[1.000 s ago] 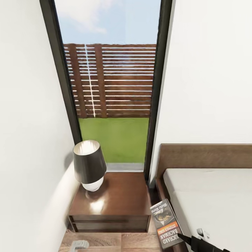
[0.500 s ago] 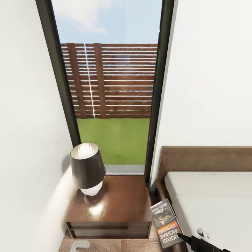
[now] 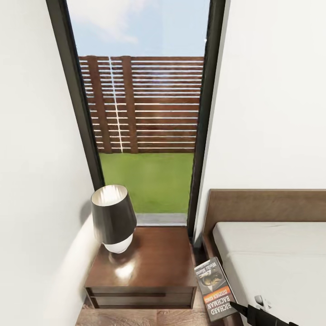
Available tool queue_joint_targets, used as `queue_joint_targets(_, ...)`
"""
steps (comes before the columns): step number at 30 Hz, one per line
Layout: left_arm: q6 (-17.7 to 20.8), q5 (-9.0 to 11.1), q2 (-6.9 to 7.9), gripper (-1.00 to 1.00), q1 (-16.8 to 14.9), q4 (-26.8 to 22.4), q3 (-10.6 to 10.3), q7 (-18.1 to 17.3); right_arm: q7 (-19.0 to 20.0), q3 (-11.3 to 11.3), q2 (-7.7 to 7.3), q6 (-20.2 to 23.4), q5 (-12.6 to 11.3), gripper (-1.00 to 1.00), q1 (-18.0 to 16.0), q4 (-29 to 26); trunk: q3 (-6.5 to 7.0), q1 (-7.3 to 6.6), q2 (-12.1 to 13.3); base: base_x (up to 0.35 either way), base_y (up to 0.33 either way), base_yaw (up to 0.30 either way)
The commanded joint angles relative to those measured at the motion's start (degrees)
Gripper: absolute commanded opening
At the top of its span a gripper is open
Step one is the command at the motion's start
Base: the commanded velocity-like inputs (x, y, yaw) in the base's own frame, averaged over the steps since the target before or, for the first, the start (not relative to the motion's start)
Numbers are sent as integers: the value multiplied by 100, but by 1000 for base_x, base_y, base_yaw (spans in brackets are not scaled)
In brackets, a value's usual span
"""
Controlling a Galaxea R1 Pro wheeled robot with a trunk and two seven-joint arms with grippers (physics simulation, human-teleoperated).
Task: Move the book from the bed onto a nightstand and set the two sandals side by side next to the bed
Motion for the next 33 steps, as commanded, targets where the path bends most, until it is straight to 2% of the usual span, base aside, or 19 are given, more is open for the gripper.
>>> queue_joint_targets(1, -4, -68, 43, 100, -1, -65, 19, -21, 15, 13, -3, 60, -51, -100, -3, -2, -8, 1, -5, 0, 0, 0)
queue_joint_targets(3, -4, -85, 211, 100, -1, -194, 19, -10, 15, 11, -3, 60, -51, -100, -3, -2, -8, 1, -5, 0, 0, 0)
queue_joint_targets(5, -12, -88, 316, 100, -1, -236, 23, 67, 15, 10, -3, 60, -51, -100, -3, -2, -8, 1, -5, 0, 0, 0)
queue_joint_targets(7, -16, -76, 448, 100, -2, -257, 31, 281, 17, 9, -3, 60, -51, -100, -3, -2, -8, 1, -5, 0, 0, 0)
queue_joint_targets(8, -18, -62, 505, 100, -2, -260, 40, 507, 15, 8, -3, 60, -51, -100, -3, -2, -8, 1, -5, 0, 0, 0)
queue_joint_targets(10, -18, -39, 523, 100, -2, -260, 65, 761, 13, 8, -3, 60, -51, -100, -3, -2, -8, 1, -5, 0, 0, 0)
queue_joint_targets(12, -19, 29, 480, 100, -2, -253, 98, 1093, 13, 8, -3, 60, -51, -100, -3, 0, -8, 1, -5, 0, 0, 0)
queue_joint_targets(15, -19, 205, 330, 100, -2, -247, 119, 1699, 12, 8, -3, 60, -51, -100, -3, -1, -8, 1, -5, 91, 0, 0)
queue_joint_targets(17, -19, 309, 302, 100, -2, -246, 122, 1906, 11, 11, -3, 60, -51, -100, -3, -2, -8, 1, -5, 232, 0, 0)
queue_joint_targets(26, -36, 791, 297, 100, -2, -246, 148, 2003, 11, 8, -3, 60, -51, -100, -3, -2, -8, 1, -5, 160, 0, 0)
queue_joint_targets(33, -32, 876, 304, 100, -2, -246, 151, 2001, 11, 8, -3, 60, -51, -100, -3, -2, -8, 1, -5, 8, 0, 0)
